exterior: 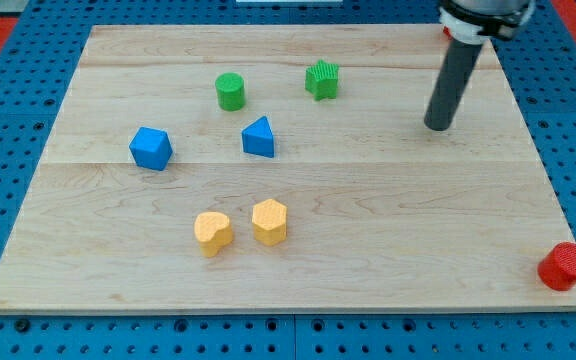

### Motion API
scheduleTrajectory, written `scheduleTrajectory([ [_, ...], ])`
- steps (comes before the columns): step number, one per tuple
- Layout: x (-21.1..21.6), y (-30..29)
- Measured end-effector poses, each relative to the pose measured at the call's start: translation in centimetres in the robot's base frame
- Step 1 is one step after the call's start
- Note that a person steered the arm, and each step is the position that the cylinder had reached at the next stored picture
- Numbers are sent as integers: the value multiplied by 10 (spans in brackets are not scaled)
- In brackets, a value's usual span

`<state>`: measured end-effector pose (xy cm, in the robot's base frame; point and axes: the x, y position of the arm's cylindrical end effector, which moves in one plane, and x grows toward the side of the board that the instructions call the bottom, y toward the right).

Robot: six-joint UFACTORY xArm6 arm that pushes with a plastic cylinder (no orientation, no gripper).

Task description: Push the blue triangle towards the yellow hexagon

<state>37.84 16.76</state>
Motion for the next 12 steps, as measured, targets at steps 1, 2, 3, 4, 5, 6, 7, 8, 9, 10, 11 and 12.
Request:
scheduleTrajectory([
  [1,-15,-33],
  [2,-18,-79],
  [3,-18,-124],
  [4,-17,-141],
  [5,-7,-154],
  [6,4,-188],
  [7,8,-231],
  [8,16,-268],
  [9,27,-270],
  [10,28,-246],
  [11,23,-216],
  [12,10,-193],
])
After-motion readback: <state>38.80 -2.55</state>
